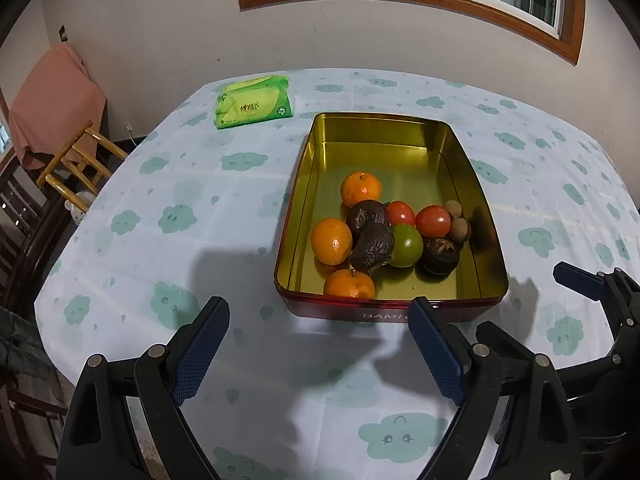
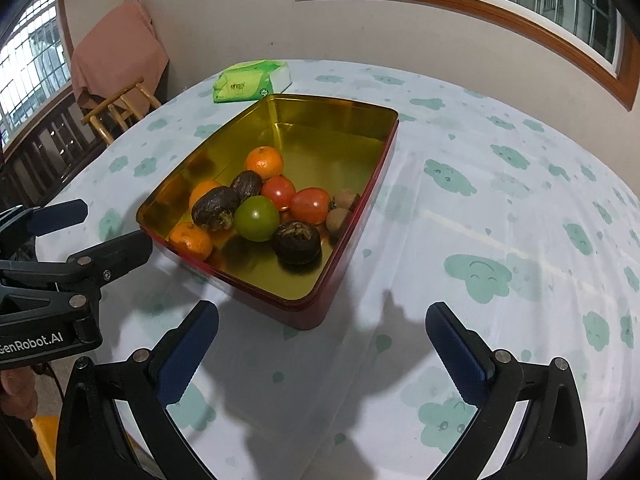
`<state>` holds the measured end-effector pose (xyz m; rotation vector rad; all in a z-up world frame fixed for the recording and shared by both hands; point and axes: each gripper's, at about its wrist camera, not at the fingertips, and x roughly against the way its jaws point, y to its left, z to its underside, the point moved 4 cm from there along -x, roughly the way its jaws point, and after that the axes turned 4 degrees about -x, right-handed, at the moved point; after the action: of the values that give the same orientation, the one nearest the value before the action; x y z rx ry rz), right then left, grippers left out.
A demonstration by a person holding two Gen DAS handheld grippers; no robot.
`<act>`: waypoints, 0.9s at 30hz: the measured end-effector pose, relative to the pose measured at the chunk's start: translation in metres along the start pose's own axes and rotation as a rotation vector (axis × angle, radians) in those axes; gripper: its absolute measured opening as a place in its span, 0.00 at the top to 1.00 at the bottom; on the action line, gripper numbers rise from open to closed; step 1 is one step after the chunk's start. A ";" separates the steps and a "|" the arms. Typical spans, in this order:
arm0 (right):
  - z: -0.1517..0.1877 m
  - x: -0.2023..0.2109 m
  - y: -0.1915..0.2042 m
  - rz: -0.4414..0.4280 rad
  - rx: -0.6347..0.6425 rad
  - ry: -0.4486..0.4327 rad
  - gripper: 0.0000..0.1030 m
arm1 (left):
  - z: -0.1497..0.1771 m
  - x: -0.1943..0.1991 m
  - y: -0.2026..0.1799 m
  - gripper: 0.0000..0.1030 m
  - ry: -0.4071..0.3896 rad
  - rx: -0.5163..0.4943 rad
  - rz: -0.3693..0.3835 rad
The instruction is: Organize fruits
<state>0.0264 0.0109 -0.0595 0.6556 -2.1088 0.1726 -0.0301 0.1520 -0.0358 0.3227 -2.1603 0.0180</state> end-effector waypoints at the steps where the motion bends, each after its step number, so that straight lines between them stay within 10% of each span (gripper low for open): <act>1: 0.000 0.000 0.000 0.001 0.000 0.001 0.00 | 0.000 0.000 -0.001 0.14 0.000 0.000 0.000; 27: 0.006 -0.009 -0.001 -0.001 -0.011 0.030 0.00 | 0.006 -0.008 -0.009 0.14 0.021 -0.003 0.035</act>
<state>0.0272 0.0113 -0.0701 0.6438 -2.0797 0.1694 -0.0284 0.1446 -0.0463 0.2816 -2.1453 0.0385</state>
